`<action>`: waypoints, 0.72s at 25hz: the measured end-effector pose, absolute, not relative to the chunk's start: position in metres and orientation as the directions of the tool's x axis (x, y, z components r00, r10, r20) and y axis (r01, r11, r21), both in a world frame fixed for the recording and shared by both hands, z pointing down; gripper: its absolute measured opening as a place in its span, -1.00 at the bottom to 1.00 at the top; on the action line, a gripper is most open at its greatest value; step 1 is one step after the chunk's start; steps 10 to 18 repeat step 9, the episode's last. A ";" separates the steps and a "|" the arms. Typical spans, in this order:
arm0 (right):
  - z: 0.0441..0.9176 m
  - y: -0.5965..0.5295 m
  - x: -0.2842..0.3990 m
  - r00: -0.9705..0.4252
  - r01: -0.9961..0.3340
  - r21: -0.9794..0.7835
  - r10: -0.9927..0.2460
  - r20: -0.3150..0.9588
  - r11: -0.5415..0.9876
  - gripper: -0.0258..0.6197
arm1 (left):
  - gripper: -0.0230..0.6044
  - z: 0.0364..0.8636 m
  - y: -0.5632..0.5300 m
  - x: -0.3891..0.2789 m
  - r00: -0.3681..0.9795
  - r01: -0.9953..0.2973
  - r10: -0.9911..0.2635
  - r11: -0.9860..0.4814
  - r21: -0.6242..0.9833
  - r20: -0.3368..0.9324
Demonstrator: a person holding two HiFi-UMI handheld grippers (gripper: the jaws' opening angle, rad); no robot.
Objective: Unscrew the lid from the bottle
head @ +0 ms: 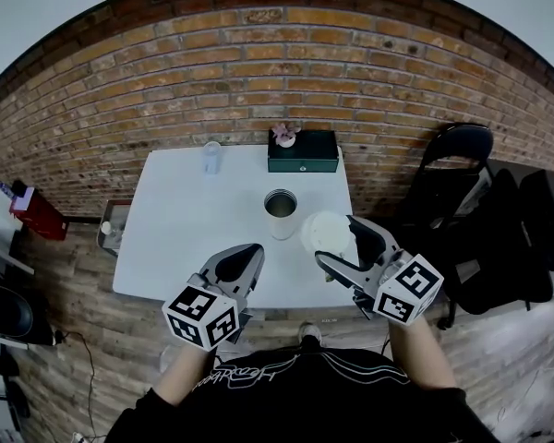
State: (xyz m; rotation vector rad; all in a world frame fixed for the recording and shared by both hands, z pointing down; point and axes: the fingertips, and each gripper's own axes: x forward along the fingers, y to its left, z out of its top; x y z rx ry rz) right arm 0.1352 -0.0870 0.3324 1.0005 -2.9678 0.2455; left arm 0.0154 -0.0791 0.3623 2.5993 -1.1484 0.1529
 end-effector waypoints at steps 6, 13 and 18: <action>0.334 -0.088 0.142 -0.795 -0.604 -0.148 -0.605 0.047 0.783 0.19 | -0.83 0.361 -0.078 0.023 0.684 -0.729 -0.694 -0.652 0.207 0.222; 0.334 -0.089 0.145 -0.794 -0.605 -0.150 -0.606 0.045 0.782 0.19 | -0.83 0.362 -0.079 0.027 0.687 -0.727 -0.691 -0.654 0.208 0.226; 0.334 -0.089 0.145 -0.794 -0.605 -0.150 -0.606 0.045 0.782 0.19 | -0.83 0.362 -0.079 0.027 0.687 -0.727 -0.691 -0.654 0.208 0.226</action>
